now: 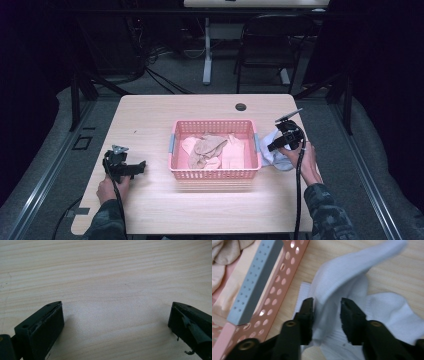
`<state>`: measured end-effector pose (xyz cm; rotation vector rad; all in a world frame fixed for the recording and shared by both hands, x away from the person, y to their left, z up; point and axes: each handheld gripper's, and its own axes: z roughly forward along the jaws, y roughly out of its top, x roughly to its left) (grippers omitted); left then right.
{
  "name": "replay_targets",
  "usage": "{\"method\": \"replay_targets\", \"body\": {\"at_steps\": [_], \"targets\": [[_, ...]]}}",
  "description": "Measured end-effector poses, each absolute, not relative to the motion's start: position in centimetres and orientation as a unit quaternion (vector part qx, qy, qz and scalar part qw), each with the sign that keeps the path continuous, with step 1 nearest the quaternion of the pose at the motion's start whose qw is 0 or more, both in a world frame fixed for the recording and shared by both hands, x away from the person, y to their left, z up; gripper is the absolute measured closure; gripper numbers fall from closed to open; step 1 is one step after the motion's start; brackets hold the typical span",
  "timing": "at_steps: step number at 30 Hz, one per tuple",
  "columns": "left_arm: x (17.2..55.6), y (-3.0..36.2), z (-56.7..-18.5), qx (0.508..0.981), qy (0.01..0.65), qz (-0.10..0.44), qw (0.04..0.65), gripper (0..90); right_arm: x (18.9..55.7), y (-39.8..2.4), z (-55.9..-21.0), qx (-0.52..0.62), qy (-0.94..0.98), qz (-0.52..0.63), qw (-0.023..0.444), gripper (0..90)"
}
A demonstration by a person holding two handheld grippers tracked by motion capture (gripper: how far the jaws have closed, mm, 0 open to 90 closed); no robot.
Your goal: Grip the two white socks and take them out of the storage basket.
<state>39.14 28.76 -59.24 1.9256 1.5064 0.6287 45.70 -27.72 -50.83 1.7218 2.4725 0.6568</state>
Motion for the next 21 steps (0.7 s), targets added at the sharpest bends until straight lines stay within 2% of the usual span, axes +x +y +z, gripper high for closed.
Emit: {"method": "replay_targets", "body": {"at_steps": [4,5,6,12,21], "targets": [[39.1,28.8,-59.2,0.727,0.569,0.237,0.304,0.1,44.8,-28.0,-49.7,0.549,0.805,0.222,0.044,42.1],[39.1,28.8,-59.2,0.727,0.568,0.237,0.304,0.1,44.3,-28.2,-49.1,0.549,0.803,0.226,0.055,33.9],[39.1,28.8,-59.2,0.727,0.568,0.237,0.304,0.1,44.3,-28.2,-49.1,0.549,0.803,0.226,0.055,33.9],[39.1,28.8,-59.2,0.727,0.569,0.237,0.304,0.2,41.9,-29.2,-47.2,0.539,0.803,0.243,0.076,18.0],[39.1,28.7,-59.2,0.726,0.569,0.237,0.303,0.2,38.6,-30.4,-46.2,0.527,0.810,0.242,0.092,13.7]]}}
